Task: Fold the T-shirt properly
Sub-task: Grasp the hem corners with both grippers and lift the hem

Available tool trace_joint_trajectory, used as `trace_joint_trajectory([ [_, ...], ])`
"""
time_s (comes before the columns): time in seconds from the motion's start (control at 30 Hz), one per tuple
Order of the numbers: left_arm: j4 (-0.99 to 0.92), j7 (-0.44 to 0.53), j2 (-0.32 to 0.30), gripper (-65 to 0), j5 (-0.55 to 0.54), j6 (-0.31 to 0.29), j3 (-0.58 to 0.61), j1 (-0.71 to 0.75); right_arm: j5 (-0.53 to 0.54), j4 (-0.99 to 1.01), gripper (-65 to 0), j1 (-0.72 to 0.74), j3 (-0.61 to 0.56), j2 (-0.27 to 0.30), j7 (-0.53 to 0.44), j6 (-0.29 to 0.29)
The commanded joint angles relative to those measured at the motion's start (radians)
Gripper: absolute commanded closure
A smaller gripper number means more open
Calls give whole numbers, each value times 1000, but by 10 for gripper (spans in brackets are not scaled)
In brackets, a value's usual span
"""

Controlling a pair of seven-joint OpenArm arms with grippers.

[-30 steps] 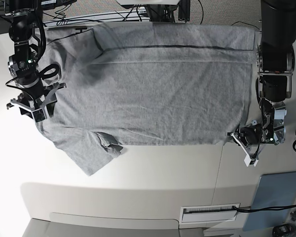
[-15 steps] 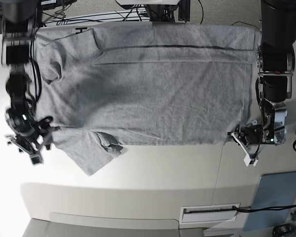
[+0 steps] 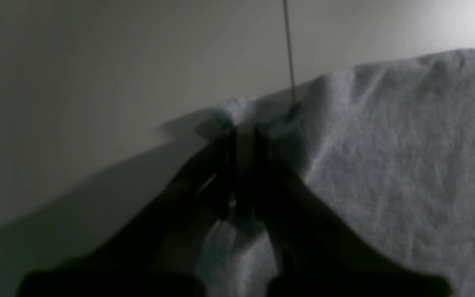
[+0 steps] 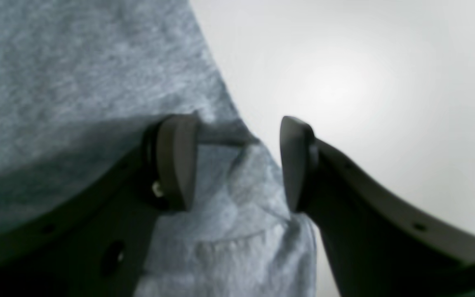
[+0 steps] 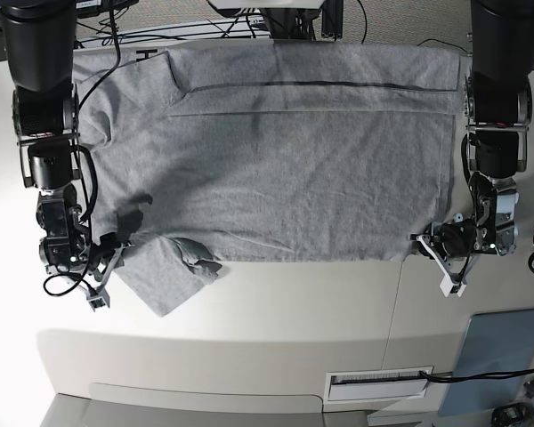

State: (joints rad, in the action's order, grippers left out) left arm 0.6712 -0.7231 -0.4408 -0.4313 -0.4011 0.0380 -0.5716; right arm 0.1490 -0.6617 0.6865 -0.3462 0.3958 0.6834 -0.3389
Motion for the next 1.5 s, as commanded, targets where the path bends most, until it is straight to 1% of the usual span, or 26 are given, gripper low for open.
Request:
trace_joint_trajectory([
  [0.0,0,-19,-5,0,19,-4,1,-8,0,3,-318,43,6,11,-31,2],
  [0.07,0,-13,-6,0,18,-4,1,-7,0,24,-317,45,6,11,-43,3],
  [0.13,0,-10,-6,0,18,-4,1,-7,0,32,-313,45,6,11,-19,0],
  [0.17,0,-10,-6,0,18,-4,1,-7,0,33,-301,45,6,11,-2,-11],
  [0.23,0,-10,-5,0,18,-5,1,-7,0,34,-219,45,6,11,35,-18],
  [0.33,0,-10,-6,0,18,-9,1,-7,0,34,-63,44,6,12,45,-16],
  [0.37,0,-9,-6,0,18,-23,1,-7,0,34,-23,45,6,12,40,-16],
  [0.4,0,-5,-6,0,13,-42,1,-7,0,34,0,45,6,12,26,-15],
  [0.43,0,6,-6,0,2,-56,1,-7,0,34,0,45,6,12,5,-5],
  [0.53,1,46,-11,0,-66,-56,1,-8,0,26,0,45,6,14,-45,47],
  [0.6,2,49,-19,0,-119,-58,1,-8,1,0,0,45,6,19,-55,55],
  [0.67,3,46,-31,0,-159,-72,1,-8,1,-42,0,42,6,29,-44,56],
  [0.77,6,32,-53,0,-207,-72,1,-7,1,-159,0,10,6,59,-25,61],
  [0.8,8,31,-63,0,-228,-74,1,-7,1,-210,0,-10,6,72,-20,68],
  [0.9,27,13,-92,0,-289,-131,1,-8,-11,-375,0,-77,7,107,14,98],
  [0.97,45,-7,-103,0,-308,-146,-2,-7,-40,-454,0,-115,9,122,40,115],
  [1.03,50,-20,-106,0,-323,-151,-2,-7,-45,-502,0,-147,10,135,56,143],
  [1.1,50,-34,-109,0,-350,-151,-2,-8,-45,-530,0,-176,33,136,73,150],
  [1.2,50,-71,-108,0,-413,-220,-2,-8,-44,-575,0,-224,92,135,77,151],
  [1.23,50,-79,-108,0,-433,-232,-2,-8,-44,-593,0,-241,114,136,80,150],
  [1.37,51,-97,-108,0,-464,-232,-2,-7,-44,-684,0,-318,211,136,104,149],
  [1.47,56,-108,-108,0,-490,-232,-2,-7,-44,-748,0,-382,256,136,116,149],
])
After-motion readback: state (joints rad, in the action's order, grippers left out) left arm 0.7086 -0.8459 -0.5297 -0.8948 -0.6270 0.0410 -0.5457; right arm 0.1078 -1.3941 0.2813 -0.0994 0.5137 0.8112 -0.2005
